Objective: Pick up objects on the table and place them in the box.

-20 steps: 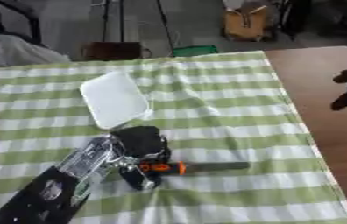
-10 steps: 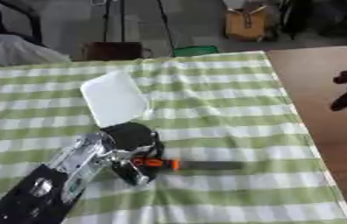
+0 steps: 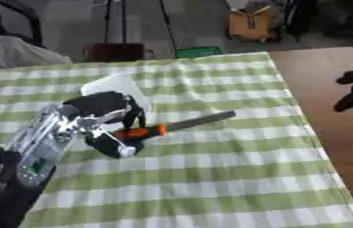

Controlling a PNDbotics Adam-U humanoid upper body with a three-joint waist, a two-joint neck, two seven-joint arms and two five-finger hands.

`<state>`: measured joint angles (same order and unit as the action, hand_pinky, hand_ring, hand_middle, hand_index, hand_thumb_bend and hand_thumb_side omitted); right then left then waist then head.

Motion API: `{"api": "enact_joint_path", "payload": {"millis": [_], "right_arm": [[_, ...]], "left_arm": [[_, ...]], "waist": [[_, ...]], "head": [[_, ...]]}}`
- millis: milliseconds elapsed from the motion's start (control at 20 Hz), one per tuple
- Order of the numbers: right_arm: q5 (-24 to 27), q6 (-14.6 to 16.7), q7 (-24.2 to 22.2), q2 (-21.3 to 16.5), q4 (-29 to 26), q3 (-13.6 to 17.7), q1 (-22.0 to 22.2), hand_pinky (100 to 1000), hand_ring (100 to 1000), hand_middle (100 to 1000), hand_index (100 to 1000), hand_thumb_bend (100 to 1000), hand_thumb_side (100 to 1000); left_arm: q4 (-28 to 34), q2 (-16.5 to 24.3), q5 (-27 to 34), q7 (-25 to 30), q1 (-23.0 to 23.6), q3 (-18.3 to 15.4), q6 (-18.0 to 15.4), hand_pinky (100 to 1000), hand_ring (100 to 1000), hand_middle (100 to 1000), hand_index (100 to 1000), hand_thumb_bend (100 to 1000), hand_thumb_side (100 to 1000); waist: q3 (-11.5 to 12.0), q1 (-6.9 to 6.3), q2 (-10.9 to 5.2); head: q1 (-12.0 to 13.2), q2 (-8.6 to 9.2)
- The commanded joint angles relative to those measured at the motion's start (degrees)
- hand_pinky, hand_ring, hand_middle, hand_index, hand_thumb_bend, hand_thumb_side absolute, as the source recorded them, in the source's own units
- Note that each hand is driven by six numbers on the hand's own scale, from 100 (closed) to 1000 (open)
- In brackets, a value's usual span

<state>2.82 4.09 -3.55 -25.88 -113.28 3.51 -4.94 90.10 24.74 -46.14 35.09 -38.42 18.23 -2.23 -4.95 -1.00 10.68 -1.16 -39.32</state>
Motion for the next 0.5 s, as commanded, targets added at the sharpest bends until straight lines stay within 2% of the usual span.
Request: {"api": "enact_joint_path", "payload": {"millis": [50,300,500], "right_arm": [[-0.15,0.07,0.17,-0.94,-1.31,0.53,-0.1,549,522,705,781,239,585],[-0.11,0.06,0.13,-0.87,-1.31,0.5,-0.03,548,522,705,781,239,584],[-0.14,0.03,0.01,-0.77,-1.31,0.41,-0.07,548,522,705,781,239,585]], "left_arm": [[-1.33,1.81,-2.02,-1.92,-1.88,-2.37,1.46,780,576,407,545,100,205],[-10.31,1.93,-8.66,-6.45,-4.61,-4.96,3.2,824,582,413,552,100,182],[-16.32,1.55,-11.06,-10.2,-5.47,-6.29,3.41,828,584,417,555,100,179]], "waist": [[0.01,0.14,-1.09],[-0.15,0.26,-1.12],[-0.23,0.28,-1.0]], "head": [[-0.16,0.03],[0.03,0.04],[-0.01,0.09]]}}
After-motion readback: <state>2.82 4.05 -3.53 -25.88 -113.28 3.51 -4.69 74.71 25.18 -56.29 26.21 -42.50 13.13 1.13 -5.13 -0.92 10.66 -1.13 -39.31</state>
